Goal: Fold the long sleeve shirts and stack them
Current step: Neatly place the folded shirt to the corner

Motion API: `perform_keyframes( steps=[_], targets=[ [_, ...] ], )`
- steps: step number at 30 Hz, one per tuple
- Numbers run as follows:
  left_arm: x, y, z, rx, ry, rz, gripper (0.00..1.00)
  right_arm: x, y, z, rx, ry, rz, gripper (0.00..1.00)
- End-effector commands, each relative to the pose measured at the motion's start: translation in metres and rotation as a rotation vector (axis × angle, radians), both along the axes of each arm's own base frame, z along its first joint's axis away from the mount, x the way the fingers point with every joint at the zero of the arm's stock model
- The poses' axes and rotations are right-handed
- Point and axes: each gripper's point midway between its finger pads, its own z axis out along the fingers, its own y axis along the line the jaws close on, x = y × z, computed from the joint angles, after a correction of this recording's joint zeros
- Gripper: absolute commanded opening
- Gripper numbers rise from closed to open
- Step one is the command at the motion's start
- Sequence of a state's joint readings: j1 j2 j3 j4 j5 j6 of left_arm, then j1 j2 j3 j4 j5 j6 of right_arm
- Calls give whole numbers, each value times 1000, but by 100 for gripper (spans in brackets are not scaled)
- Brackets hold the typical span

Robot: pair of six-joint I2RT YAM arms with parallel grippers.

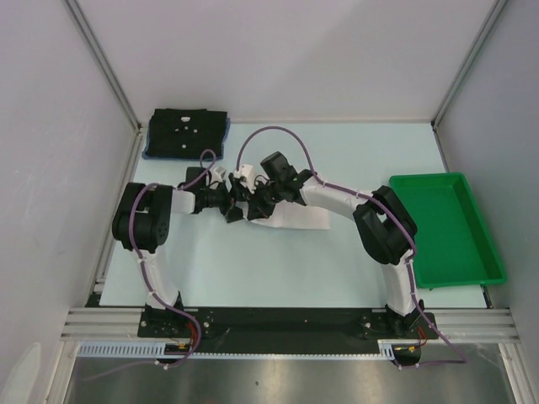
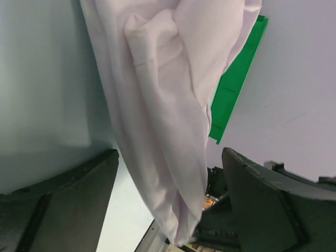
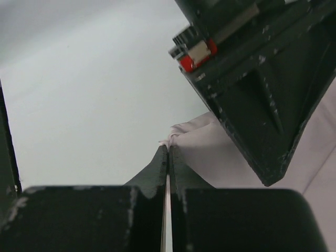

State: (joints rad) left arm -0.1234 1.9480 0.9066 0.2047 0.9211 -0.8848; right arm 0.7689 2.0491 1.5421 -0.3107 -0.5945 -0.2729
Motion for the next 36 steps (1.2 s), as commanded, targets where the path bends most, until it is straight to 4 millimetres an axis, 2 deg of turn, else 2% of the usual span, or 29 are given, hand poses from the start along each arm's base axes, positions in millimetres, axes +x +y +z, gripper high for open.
perform_keyframes(
  steps=[1, 3, 4, 5, 6, 7, 8, 9, 10, 11, 12, 13, 14, 15, 16, 17, 18, 19, 22, 23, 24, 26, 27, 29, 30, 36],
  targets=[
    [20, 1, -26, 90, 0, 46, 75, 11, 22, 47, 120, -61, -11, 0],
    [26, 2, -29, 116, -15, 32, 60, 12, 24, 48, 127, -65, -17, 0],
    [31, 2, -27, 135, -18, 24, 39, 13, 25, 48, 126, -66, -23, 0],
    [36, 4, -27, 162, -32, 15, 29, 15, 25, 50, 130, -67, -29, 0],
    [43, 10, -32, 234, -91, -6, 11, 16, 24, 51, 131, -58, -40, 3],
    [50, 13, -29, 281, -84, -27, 5, 19, 21, 53, 131, -50, -56, 16],
    [55, 15, -28, 320, -111, -49, 0, 29, 12, 54, 128, -36, -88, 22],
    [77, 19, -19, 408, -236, -84, 0, 35, 2, 52, 114, -6, -118, 29],
    [74, 23, -20, 455, -231, -116, 0, 37, -7, 54, 120, 52, -153, 46],
    [81, 26, -20, 489, -264, -133, 0, 40, -17, 53, 119, 87, -173, 55],
    [96, 29, -9, 530, -346, -155, 0, 54, -45, 42, 98, 145, -240, 62],
    [101, 36, -10, 580, -348, -155, 0, 57, -57, 46, 111, 181, -267, 72],
    [107, 39, -12, 609, -379, -185, 0, 63, -71, 42, 110, 206, -301, 77],
    [121, 40, 2, 631, -412, -180, 0, 71, -94, 36, 100, 241, -350, 82],
    [131, 45, 6, 669, -432, -170, 0, 74, -106, 36, 99, 251, -374, 92],
    [140, 49, 7, 698, -461, -185, 0, 77, -116, 39, 94, 250, -396, 97],
    [157, 52, 26, 728, -511, -171, 0, 79, -124, 39, 88, 243, -411, 100],
    [167, 57, 31, 766, -537, -162, 0, 83, -139, 35, 74, 240, -439, 100],
    [200, 66, 56, 843, -645, -174, 0, 84, -158, 33, 62, 239, -466, 100],
    [211, 75, 62, 881, -683, -178, 0, 84, -161, 33, 58, 241, -469, 100],
    [227, 78, 77, 898, -730, -155, 0, 84, -163, 32, 54, 242, -470, 100],
    [244, 89, 91, 943, -782, -140, 0, 84, -165, 31, 51, 239, -469, 100],
    [255, 91, 111, 958, -828, -115, 0, 84, -166, 33, 53, 230, -469, 100],
    [265, 96, 119, 988, -863, -115, 0, 85, -168, 30, 50, 232, -475, 100],
    [271, 99, 135, 1010, -896, -94, 0, 84, -169, 30, 49, 233, -476, 100],
    [280, 113, 185, 1109, -1038, -58, 0, 84, -172, 28, 43, 240, -477, 100]
  ],
)
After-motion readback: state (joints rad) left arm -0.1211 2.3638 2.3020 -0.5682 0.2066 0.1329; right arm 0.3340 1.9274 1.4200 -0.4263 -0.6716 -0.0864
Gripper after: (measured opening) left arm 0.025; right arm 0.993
